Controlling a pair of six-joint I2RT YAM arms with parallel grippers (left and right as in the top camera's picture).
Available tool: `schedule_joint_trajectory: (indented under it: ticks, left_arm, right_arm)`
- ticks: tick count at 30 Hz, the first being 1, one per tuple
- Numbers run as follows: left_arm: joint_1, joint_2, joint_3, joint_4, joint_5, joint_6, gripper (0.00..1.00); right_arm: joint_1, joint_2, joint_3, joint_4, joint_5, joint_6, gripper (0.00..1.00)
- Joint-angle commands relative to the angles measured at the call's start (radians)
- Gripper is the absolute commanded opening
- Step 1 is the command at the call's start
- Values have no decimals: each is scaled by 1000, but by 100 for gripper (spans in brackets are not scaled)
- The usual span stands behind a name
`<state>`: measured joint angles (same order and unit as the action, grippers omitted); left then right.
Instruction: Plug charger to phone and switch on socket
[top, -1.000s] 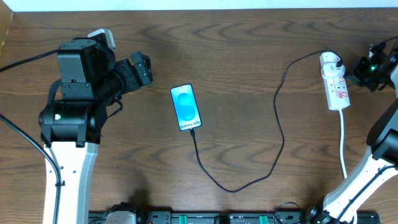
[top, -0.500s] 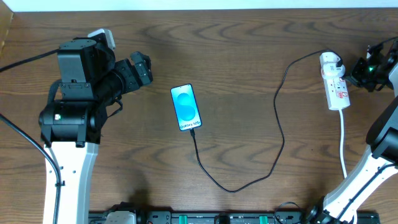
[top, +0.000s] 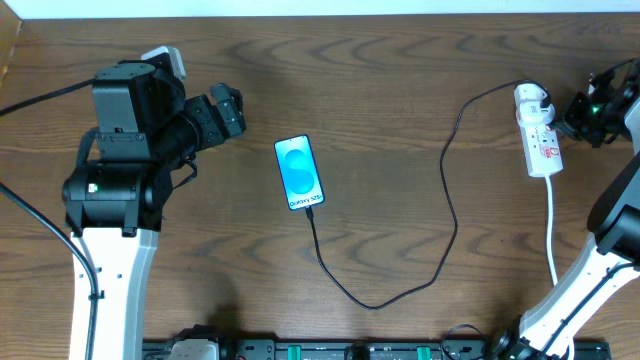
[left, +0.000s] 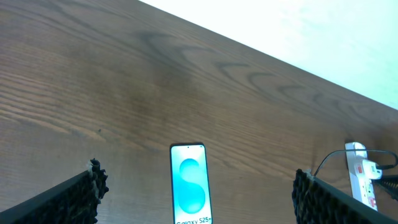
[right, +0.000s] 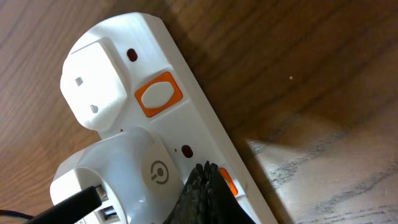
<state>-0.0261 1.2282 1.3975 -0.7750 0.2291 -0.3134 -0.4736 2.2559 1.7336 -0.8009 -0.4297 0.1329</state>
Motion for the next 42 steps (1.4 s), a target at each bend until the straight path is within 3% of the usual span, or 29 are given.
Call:
schedule_joint_trajectory:
  ticks: [1, 20, 29, 42]
  left_arm:
    - [0, 0, 3, 1, -13, 6, 97]
    - [0, 0, 3, 1, -13, 6, 97]
    - [0, 0, 3, 1, -13, 6, 97]
    - [0, 0, 3, 1, -13, 6, 97]
  right_arm:
    - [64, 27, -29, -56, -43, 19, 1]
    - [106, 27, -29, -33, 39, 39, 1]
    - [49, 21, 5, -3, 56, 73, 1]
    - [-126, -235, 40, 2, -69, 71, 1]
